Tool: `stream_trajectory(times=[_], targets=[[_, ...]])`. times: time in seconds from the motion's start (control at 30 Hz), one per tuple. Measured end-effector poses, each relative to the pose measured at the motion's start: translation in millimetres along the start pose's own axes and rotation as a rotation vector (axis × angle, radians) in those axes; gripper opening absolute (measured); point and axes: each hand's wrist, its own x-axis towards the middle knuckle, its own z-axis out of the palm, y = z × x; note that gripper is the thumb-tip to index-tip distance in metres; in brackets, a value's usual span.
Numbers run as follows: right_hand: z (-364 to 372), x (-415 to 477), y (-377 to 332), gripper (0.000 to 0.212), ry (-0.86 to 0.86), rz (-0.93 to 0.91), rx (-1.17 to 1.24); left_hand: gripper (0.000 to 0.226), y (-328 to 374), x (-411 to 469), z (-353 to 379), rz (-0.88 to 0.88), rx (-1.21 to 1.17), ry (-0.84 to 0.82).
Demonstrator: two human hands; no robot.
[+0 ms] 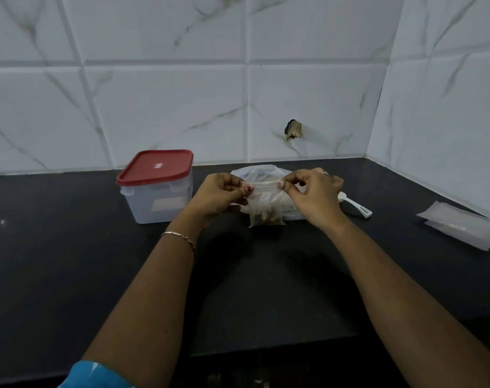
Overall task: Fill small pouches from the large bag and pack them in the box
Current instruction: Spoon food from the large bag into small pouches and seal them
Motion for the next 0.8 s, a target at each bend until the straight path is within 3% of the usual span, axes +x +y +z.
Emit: stream_trajectory(times=[0.17,0.4,0.57,0.8], targets=[[0.8,-1.5,-2.3,0.016,0.097,-0.151,-0.25,0.008,0.9,-0.3,3.1,0.068,0.167,-0.008],[2.9,-1.5,1.1,0.027,-0.005,-0.065,0.021,0.009,-0.8,0.9,1.6,0.075,0.183,0.006],[5.1,-0.8,3.8,0.007,-0.011,-0.047,0.036,0.006,0.5,-1.4,1.8,0.055,0.107,-0.023],[8.1,-0.7,2.3,0.007,-0.041,-0.031,0.068,0.006,2.5,-3.6,9.0,0.08,0.06,-0.052]])
